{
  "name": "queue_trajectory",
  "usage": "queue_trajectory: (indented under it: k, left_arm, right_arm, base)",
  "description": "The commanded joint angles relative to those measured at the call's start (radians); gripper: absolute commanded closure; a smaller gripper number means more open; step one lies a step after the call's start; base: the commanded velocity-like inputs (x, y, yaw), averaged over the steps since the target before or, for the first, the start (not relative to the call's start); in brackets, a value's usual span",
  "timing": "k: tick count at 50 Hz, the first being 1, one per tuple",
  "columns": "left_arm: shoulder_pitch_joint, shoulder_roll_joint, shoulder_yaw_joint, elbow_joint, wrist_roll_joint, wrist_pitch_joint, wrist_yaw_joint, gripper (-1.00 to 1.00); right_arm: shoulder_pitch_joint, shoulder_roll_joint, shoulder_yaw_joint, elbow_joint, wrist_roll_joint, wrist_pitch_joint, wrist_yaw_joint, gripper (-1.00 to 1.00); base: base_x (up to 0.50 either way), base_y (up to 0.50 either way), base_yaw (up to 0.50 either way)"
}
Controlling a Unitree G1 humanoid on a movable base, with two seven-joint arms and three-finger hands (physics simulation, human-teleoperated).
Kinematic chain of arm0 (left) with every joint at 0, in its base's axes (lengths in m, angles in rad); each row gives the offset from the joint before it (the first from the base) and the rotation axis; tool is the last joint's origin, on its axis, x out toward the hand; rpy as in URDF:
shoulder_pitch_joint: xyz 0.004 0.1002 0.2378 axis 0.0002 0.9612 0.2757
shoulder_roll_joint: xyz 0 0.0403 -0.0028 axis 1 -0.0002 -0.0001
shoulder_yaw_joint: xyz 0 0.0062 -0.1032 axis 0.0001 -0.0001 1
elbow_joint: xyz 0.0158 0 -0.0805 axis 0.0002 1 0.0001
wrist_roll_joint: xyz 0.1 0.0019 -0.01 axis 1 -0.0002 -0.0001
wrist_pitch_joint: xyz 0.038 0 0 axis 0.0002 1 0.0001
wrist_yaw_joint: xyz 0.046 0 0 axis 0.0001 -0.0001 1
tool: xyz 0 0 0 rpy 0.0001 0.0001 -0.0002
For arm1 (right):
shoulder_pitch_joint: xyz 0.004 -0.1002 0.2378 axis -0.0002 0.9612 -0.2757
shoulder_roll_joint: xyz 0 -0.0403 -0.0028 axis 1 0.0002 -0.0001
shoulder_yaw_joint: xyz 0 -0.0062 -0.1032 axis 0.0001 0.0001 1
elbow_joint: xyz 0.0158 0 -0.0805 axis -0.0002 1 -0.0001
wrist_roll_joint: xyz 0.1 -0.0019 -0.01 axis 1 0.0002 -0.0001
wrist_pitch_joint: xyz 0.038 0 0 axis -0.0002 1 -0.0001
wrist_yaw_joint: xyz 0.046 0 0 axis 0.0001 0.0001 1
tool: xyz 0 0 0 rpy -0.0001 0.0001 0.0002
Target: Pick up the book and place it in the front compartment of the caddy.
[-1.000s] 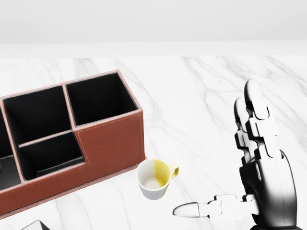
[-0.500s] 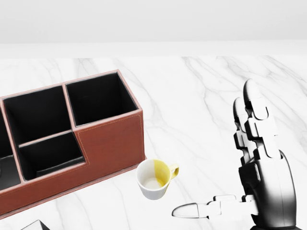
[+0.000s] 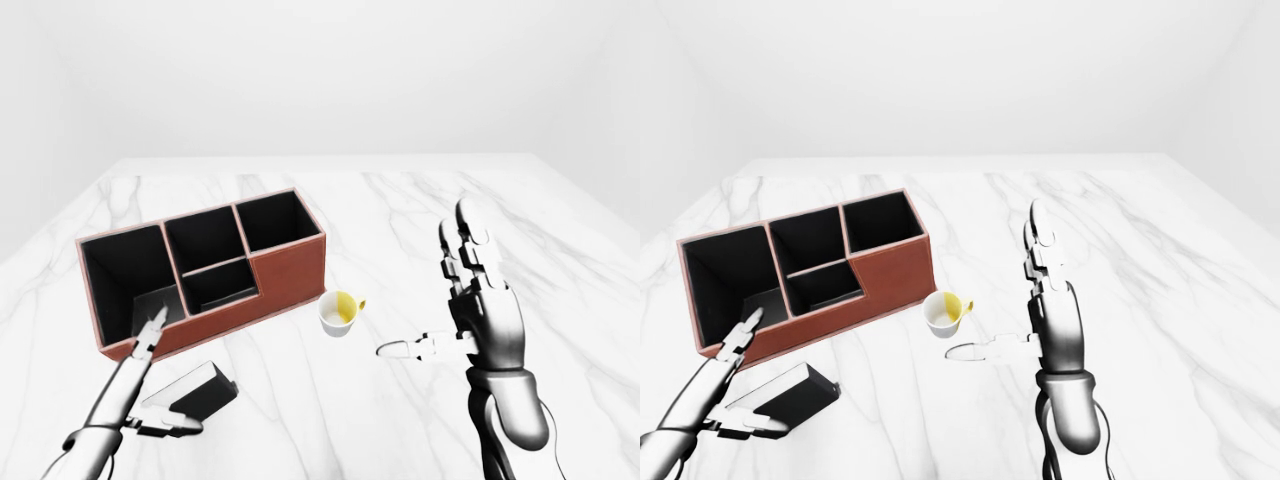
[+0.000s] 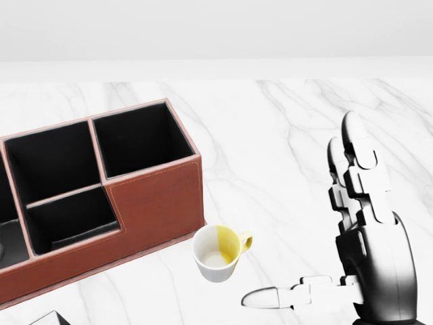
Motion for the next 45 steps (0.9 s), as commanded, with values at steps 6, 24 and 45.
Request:
queue_trajectory:
  k: [6, 24, 45]
  left_arm:
    - [0.001, 0.025, -0.003, 0.067, 0.049, 0.000, 0.032, -1.00]
    - [-0.004, 0.048, 0.001, 0.121, 0.116, 0.000, 0.083, -1.00]
    - [0.011, 0.066, -0.019, 0.169, 0.115, 0.000, 0.073, 1.00]
  right_arm:
    - [-0.001, 0.000, -0.001, 0.006, 0.001, 0.000, 0.000, -0.98]
    - [0.000, -0.001, -0.004, 0.005, 0.002, 0.000, 0.007, -0.98]
    - [0.003, 0.001, 0.001, -0.005, 0.001, 0.000, 0.003, -0.98]
  base:
    - [0.00, 0.00, 0.00]
    - [0.00, 0.00, 0.00]
    - [0.00, 0.00, 0.00]
